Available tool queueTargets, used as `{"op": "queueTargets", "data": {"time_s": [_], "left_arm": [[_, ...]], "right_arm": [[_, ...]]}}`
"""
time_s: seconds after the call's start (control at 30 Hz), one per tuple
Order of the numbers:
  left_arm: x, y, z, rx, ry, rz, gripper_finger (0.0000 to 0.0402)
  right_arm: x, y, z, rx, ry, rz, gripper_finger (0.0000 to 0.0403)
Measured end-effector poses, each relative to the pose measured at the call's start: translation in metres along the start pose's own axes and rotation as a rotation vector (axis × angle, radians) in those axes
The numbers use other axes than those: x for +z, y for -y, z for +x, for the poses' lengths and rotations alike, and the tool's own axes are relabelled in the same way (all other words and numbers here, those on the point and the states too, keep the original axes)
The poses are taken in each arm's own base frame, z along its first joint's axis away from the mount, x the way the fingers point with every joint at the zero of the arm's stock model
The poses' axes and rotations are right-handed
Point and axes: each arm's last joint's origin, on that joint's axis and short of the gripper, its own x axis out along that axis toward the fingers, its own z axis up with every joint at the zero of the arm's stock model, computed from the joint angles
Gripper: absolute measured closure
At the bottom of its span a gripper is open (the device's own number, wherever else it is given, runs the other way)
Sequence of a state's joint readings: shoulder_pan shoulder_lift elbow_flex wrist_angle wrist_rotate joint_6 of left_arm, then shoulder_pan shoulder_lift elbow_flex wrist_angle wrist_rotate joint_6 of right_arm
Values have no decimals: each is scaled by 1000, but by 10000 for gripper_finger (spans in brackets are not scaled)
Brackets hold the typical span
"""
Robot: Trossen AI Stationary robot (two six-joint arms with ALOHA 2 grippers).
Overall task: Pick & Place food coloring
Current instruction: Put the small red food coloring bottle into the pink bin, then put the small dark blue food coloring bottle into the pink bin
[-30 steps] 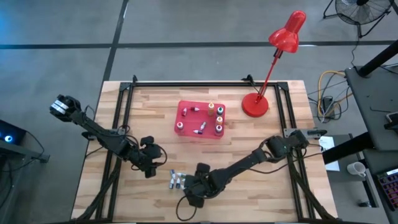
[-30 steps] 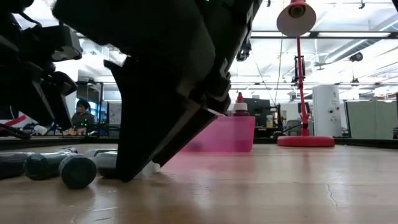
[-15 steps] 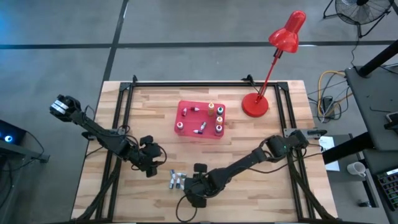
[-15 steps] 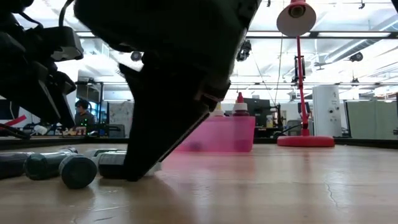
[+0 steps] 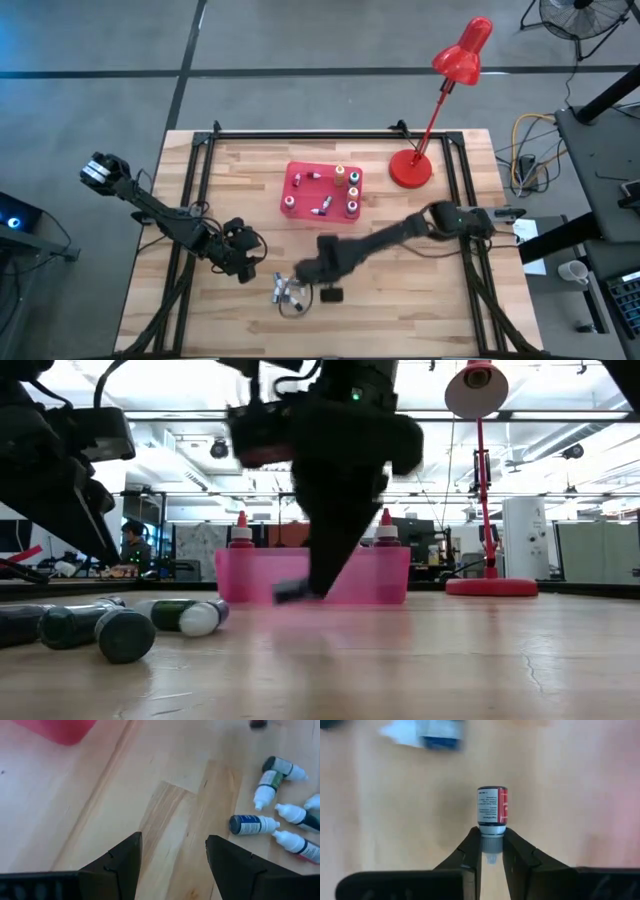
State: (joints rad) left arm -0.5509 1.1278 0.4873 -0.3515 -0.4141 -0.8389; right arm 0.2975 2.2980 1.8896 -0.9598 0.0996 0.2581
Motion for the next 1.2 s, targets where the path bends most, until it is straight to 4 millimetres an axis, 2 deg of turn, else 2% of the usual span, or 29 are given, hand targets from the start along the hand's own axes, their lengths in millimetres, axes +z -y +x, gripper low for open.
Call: {"op": "queueTargets", "data": {"time_s": [0.13, 0.3, 0.4, 0.53, 0.7, 0.9, 1.07, 1.2], "left_arm": [[1, -1, 0, 22, 27, -91, 209], [2, -2, 0, 56, 73, -199, 209], [3, -3, 0, 83, 116, -236, 209], [4, -4, 0, 106, 152, -245, 209], [3, -3, 1, 111, 147, -198, 209], [2, 1, 11, 118, 131, -68, 209], [2, 16, 25, 14, 113, 183, 209], [-1, 22, 36, -42, 71, 426, 209]], "right_arm": [[2, 50, -39, -21, -6, 67, 358], [2, 121, -84, -81, 89, 252, 356], [0, 162, -87, -90, 95, 374, 355], [-2, 201, -63, -10, 42, 414, 354], [-2, 211, -41, 29, -1, 329, 341], [1, 217, -38, 16, 37, 295, 281], [1, 215, -40, 21, 31, 261, 237], [-1, 207, -49, 24, 21, 150, 215]]}}
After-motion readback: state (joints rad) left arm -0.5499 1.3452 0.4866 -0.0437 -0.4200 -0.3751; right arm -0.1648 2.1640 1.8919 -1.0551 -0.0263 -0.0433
